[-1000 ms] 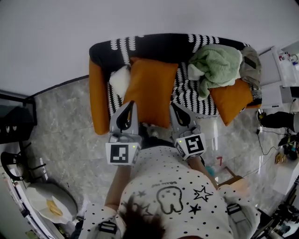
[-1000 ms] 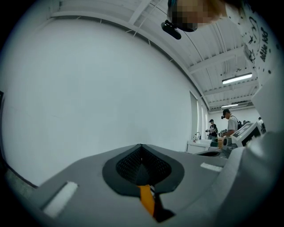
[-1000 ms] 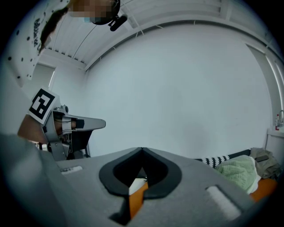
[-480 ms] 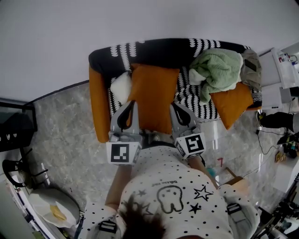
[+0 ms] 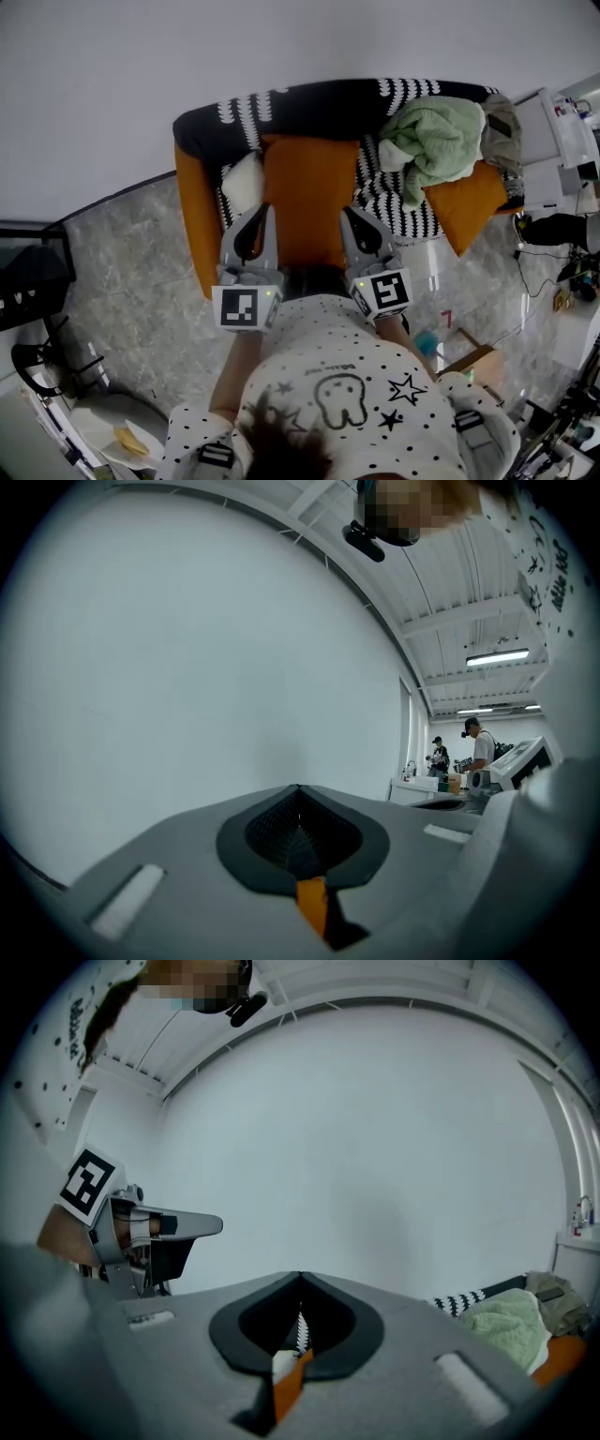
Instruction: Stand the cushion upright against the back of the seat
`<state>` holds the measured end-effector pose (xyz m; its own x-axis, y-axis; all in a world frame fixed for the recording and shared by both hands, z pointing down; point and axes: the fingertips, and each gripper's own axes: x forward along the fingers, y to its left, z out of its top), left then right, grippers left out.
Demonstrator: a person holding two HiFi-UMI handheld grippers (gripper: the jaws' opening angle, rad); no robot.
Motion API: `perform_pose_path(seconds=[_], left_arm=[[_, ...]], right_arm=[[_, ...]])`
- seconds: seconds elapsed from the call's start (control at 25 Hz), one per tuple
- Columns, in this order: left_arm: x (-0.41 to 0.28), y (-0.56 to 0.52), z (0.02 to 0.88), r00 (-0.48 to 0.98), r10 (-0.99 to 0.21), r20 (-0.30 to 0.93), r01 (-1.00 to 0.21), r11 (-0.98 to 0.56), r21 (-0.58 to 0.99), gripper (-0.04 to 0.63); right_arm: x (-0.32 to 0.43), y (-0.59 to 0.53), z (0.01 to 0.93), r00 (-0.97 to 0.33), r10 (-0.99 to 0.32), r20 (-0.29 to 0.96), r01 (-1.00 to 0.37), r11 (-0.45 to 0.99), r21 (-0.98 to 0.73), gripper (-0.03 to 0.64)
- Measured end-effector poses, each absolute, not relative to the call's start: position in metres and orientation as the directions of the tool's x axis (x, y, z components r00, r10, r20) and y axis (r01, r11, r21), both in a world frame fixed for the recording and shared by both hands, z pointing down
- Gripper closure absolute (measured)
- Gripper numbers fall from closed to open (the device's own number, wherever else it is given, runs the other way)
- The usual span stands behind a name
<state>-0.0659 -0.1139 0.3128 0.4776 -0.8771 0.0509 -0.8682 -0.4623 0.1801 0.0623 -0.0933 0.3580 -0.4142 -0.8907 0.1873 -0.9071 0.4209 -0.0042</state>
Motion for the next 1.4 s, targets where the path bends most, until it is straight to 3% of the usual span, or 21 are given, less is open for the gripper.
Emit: perform_pose_path(seconds=[0.56,1.4], left_arm=[[-0.065,-0.133,0.308,0.468,-0.882,0.048,-0.87,-0.451,0.199,0.598],[-0.052,-0.15,0.307,0.208,-0.975,0.076,-0.967,-0.194,0.166,0.598]], right_arm=[[0.059,-0.112,0.356,-0.445,-0.871,0.211,-0.891,0.455,0.001,0.62],[0.074,-0.164,0.374,-0.663,-0.713,0.229,-0.743,0.665,-0.077,0.62]])
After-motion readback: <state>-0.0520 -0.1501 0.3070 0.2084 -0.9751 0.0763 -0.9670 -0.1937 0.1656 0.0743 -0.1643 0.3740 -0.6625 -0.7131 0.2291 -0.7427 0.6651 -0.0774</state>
